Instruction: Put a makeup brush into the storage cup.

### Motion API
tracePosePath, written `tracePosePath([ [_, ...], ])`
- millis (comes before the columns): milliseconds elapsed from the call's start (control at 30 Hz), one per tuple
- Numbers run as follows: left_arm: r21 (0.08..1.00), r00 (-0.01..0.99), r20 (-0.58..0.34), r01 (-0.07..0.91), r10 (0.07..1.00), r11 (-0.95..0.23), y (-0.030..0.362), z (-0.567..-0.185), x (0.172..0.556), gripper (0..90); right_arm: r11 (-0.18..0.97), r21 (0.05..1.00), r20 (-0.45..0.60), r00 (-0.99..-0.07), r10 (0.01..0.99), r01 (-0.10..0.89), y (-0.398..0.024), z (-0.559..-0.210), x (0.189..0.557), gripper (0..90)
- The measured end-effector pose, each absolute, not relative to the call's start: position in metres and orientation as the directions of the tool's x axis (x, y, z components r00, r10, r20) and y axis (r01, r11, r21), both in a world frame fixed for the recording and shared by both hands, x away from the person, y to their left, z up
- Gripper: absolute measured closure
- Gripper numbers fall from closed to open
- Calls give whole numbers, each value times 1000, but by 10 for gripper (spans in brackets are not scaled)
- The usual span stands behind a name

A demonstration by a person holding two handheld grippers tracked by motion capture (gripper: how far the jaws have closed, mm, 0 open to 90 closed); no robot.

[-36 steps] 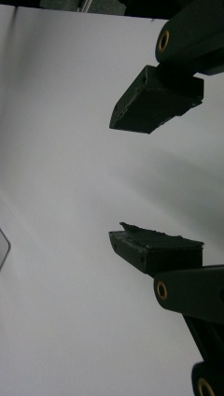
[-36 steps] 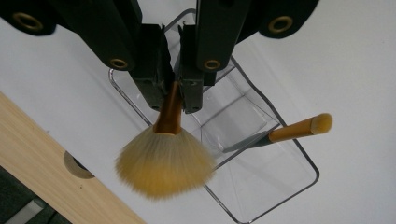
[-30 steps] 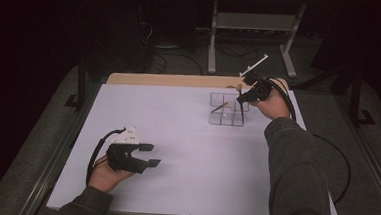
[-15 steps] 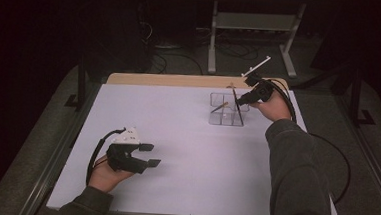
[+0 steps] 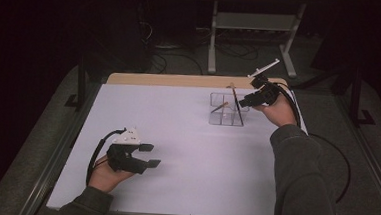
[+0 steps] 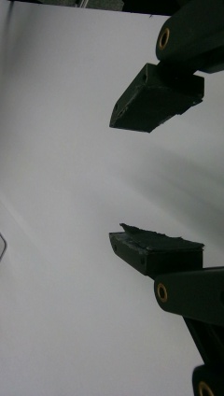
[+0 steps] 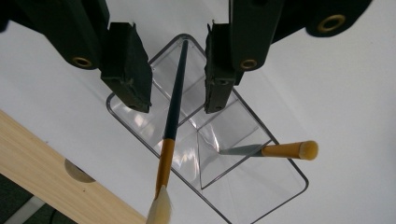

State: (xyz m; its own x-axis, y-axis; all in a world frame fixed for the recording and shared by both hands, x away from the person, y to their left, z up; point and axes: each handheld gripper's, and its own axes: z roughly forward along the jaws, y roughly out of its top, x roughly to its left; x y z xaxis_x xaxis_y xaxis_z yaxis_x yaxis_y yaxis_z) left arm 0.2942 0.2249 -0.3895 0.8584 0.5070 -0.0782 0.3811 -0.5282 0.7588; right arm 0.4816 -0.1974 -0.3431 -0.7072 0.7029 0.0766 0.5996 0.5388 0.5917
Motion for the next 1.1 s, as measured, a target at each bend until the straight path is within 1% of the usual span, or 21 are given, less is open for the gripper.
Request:
tracePosePath([
  [133, 758, 858, -81, 383, 507, -528, 225, -390, 295, 373, 529, 600, 87, -706, 703, 601, -201, -342, 479, 574],
  [200, 759, 858, -80, 383, 508, -527, 225, -390, 295, 373, 516, 619, 86, -704, 706, 593, -202, -342, 477, 565],
  [467, 758, 855, -81, 387, 512, -525, 227, -390, 296, 370, 497, 629, 102, -698, 709, 597, -204, -345, 470, 509],
  [700, 755, 854, -77, 387, 514, -529, 227, -392, 296, 347, 485, 637, 115, -696, 708, 599, -208, -350, 461, 481],
  [900, 758, 847, -80, 394, 525, -520, 229, -391, 298, 337, 455, 653, 152, -693, 705, 606, -211, -352, 453, 446],
  [1100, 757, 840, -69, 395, 539, -520, 231, -390, 299, 313, 452, 659, 155, -697, 700, 601, -212, -354, 445, 421],
])
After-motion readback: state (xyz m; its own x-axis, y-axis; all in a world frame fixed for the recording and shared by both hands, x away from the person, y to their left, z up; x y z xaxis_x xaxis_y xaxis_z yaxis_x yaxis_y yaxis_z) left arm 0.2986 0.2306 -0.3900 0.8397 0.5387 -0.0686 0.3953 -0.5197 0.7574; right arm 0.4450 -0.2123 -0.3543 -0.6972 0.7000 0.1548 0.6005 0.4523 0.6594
